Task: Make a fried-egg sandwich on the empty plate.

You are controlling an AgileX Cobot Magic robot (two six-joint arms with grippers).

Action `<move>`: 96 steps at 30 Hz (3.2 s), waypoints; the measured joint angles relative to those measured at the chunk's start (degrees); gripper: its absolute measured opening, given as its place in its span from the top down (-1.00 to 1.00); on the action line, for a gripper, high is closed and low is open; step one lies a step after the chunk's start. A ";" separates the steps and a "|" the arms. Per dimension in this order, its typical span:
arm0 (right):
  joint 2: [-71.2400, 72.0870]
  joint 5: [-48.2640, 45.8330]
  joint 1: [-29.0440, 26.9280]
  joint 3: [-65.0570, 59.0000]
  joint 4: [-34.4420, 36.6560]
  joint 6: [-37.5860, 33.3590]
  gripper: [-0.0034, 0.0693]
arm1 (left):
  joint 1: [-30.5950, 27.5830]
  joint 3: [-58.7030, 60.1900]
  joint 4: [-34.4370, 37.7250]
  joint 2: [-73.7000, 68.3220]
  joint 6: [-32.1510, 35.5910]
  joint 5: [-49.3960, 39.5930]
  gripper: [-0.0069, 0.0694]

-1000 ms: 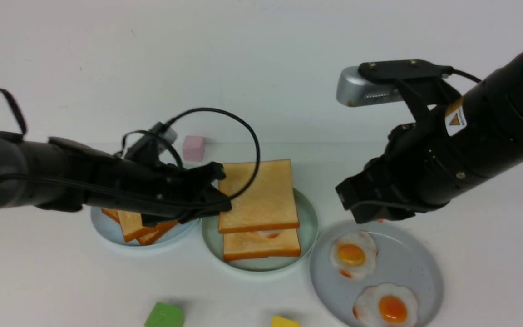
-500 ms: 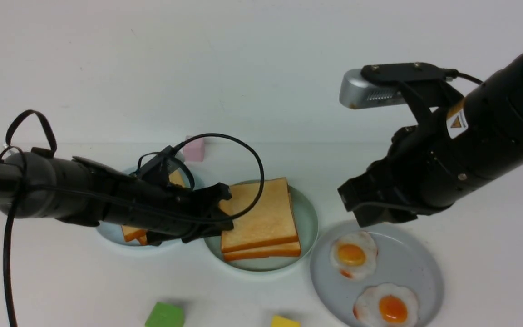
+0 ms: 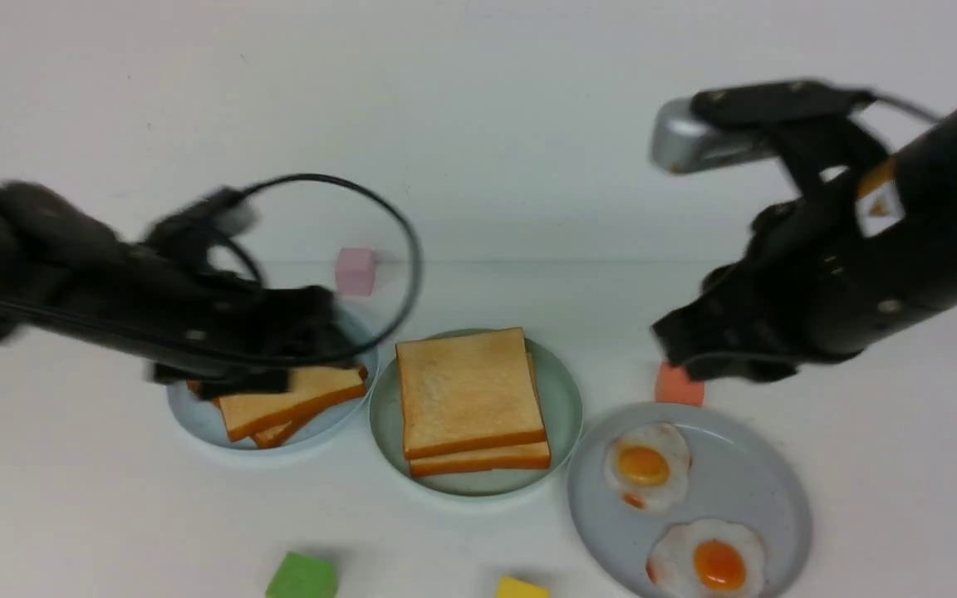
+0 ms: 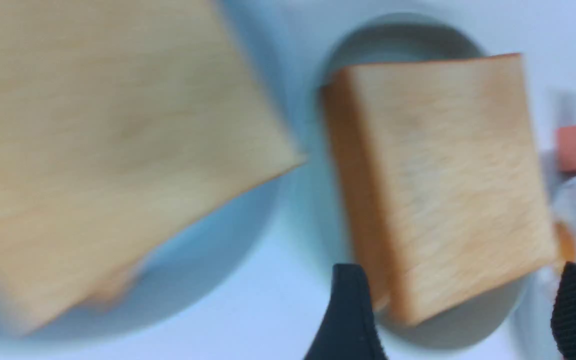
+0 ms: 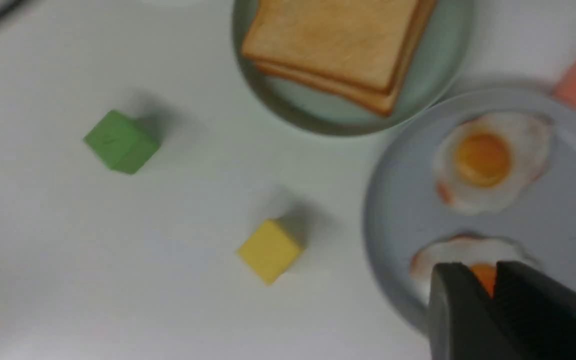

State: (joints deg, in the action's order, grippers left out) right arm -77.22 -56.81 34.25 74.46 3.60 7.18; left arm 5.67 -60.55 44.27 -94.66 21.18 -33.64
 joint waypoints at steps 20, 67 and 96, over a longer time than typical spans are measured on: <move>55.61 28.49 0.00 -48.06 -20.00 17.63 0.94 | 9.26 5.50 -14.10 31.03 -18.04 -19.17 0.85; 69.20 32.57 0.00 -59.77 -28.07 18.33 0.90 | 7.80 47.83 -55.11 92.56 -44.23 2.55 0.84; 69.31 32.40 0.00 -59.78 -28.03 18.39 0.84 | 2.81 62.17 -48.15 95.28 -35.06 10.74 0.79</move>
State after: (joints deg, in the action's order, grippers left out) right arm -7.92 -24.40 34.25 14.68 -24.43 25.56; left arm 8.49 1.62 -3.88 0.62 -13.88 -22.90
